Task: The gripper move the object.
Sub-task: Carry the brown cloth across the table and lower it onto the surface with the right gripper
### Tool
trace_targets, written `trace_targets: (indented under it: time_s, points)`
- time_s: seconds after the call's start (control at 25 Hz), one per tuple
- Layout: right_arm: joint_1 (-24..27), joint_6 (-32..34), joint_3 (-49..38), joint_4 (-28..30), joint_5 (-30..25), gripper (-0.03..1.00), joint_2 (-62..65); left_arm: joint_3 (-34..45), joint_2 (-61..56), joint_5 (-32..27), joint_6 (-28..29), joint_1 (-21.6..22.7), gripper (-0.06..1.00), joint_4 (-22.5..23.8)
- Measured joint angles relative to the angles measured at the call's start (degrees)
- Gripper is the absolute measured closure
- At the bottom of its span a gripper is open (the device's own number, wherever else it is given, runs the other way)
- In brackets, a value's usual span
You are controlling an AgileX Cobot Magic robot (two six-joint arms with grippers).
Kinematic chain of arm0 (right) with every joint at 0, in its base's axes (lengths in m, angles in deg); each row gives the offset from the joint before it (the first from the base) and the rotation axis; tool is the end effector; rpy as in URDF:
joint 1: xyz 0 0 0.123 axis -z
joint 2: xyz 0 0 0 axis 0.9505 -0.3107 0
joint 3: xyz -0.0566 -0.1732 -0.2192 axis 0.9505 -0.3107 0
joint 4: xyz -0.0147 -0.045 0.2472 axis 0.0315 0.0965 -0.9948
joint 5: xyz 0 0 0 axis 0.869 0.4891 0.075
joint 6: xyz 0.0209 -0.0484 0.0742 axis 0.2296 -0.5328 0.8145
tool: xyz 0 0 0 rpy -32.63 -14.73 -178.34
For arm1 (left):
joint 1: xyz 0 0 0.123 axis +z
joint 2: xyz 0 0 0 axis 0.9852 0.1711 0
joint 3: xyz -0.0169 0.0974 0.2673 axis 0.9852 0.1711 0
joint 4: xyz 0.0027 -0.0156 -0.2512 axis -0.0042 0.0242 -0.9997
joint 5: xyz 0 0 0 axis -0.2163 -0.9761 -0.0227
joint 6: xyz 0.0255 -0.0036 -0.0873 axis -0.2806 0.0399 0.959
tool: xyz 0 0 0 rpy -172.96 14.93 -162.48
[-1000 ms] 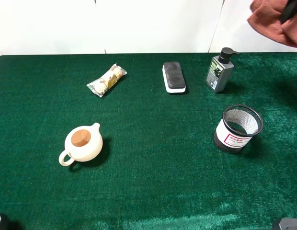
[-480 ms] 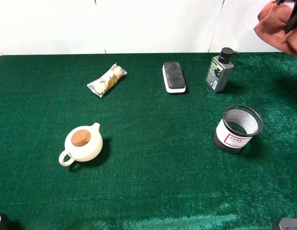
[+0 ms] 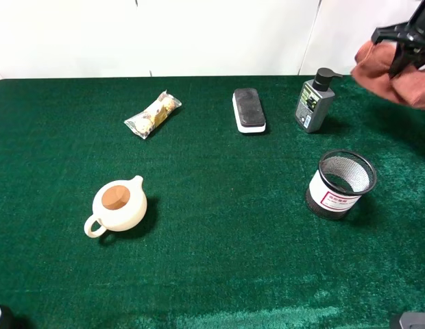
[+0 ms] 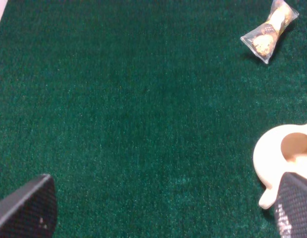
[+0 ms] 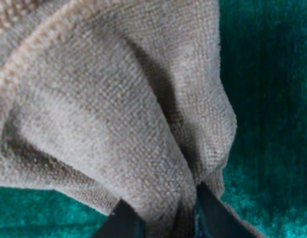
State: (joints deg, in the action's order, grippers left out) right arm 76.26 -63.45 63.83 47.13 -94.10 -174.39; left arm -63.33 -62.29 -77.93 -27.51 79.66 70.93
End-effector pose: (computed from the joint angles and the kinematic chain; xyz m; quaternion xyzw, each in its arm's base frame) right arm 0.4263 -0.0319 0.2276 -0.0202 0.9939 -0.0066 0.1085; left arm -0.0064 0.0046 0.2780 -0.0108 0.8511 0.0182 0.5245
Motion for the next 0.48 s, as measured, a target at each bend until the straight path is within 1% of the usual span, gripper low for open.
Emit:
trace_targets:
  time_s: [0.12, 0.48]
  points:
    - [0.1, 0.5, 0.0, 0.8, 0.5, 0.87, -2.1, 0.0, 0.0, 0.0, 0.0, 0.0, 0.06, 0.0]
    - [2.3, 1.7, 0.0, 0.5, 2.9, 0.87, -6.9, 0.0, 0.0, 0.0, 0.0, 0.0, 0.06, 0.0]
